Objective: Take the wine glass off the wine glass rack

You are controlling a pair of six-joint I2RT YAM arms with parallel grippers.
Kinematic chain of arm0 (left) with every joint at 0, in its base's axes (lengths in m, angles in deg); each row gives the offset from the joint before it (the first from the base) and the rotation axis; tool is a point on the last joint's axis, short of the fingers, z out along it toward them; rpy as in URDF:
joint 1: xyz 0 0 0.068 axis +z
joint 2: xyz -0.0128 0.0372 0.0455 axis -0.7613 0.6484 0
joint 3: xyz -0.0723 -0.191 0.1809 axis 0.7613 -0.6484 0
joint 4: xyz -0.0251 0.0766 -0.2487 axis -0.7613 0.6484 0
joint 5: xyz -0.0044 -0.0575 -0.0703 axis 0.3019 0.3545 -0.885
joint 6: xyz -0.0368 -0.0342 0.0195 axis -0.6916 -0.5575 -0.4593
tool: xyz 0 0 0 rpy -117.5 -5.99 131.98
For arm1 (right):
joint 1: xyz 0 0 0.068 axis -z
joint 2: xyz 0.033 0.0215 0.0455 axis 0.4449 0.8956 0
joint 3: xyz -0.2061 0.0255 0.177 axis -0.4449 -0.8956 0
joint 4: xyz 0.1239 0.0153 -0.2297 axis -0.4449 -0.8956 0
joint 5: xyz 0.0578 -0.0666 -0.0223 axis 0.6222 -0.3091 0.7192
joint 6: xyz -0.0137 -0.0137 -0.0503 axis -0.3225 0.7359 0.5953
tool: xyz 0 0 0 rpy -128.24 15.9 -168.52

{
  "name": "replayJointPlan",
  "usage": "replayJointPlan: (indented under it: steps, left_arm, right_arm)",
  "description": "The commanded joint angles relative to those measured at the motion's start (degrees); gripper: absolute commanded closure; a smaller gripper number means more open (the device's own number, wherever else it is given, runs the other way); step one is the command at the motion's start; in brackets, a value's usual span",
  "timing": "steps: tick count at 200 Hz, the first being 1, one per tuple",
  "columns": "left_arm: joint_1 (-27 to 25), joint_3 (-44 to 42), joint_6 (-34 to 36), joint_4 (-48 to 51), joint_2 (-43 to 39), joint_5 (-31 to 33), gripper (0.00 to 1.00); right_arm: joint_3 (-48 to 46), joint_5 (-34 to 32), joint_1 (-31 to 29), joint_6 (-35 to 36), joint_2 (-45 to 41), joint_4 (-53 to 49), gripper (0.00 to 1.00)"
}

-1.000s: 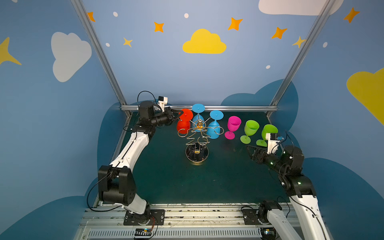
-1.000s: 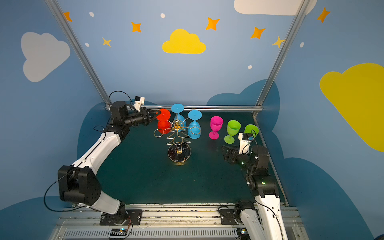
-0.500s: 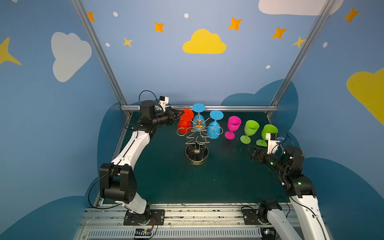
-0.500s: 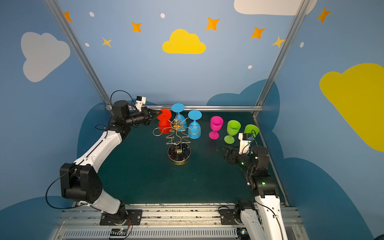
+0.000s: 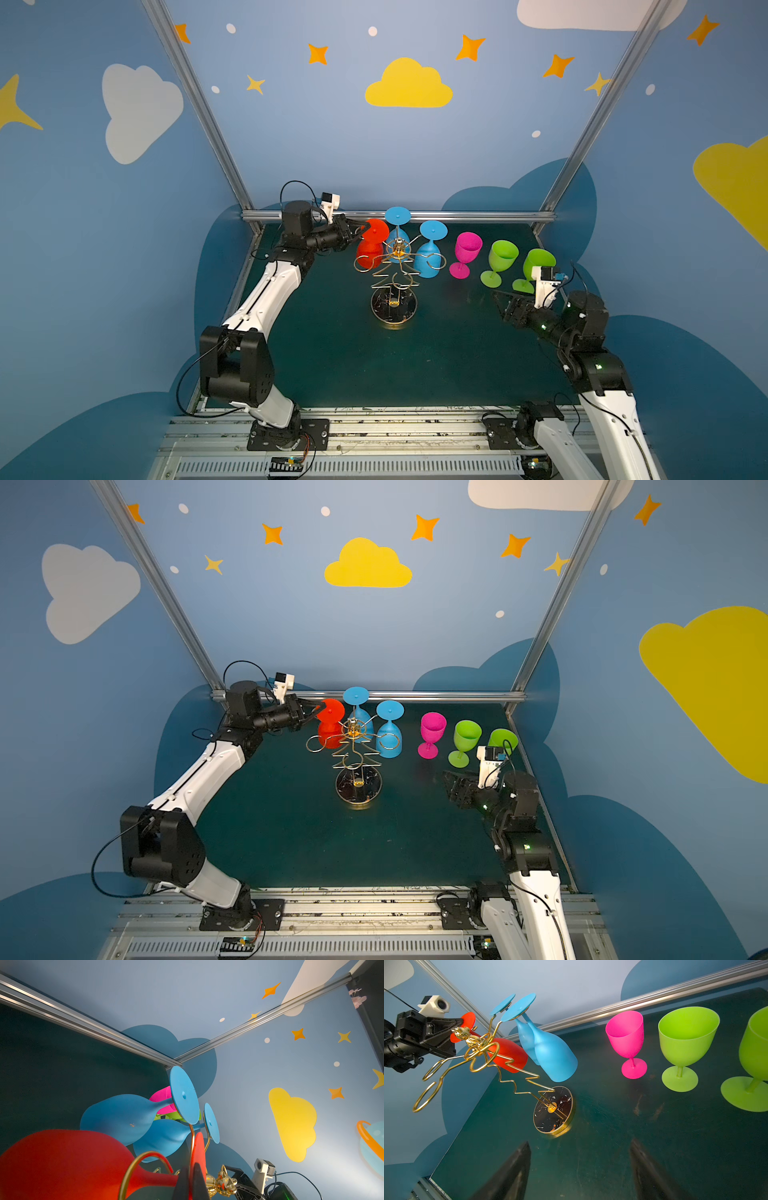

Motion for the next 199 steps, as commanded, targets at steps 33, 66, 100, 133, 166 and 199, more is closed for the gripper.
replayJointPlan:
  steps: [33,66,100,133,166,199]
  left_arm:
    - [-0.4,2.8,-0.1,-1.5,1.5,-0.5,0.97]
    - [-0.3,3.6,-0.8,-2.8,2.2,0.3,0.97]
    - [-0.3,4.1,-2.4,-5.2,3.6,1.3,0.97]
    - [0.0,4.5,-4.0,-7.6,4.5,2.0,0.97]
    - [1.2,5.1,-4.7,-8.4,4.6,2.6,0.97]
    - [3.6,4.6,-5.9,-9.8,3.7,3.0,0.97]
  right_arm:
    - [1.2,-0.9,-0.2,0.5,-1.1,-1.4,0.26]
    - [1.3,-1.1,-0.2,0.6,-1.3,-1.7,0.26]
    - [1.3,-1.2,-0.2,0.8,-1.6,-2.1,0.26]
    - [1.3,-1.6,-0.2,1.1,-2.0,-2.7,0.25]
    - [1.5,-2.0,-0.2,1.5,-2.4,-3.3,0.25]
    - [1.5,-2.1,-0.2,1.6,-2.5,-3.3,0.25]
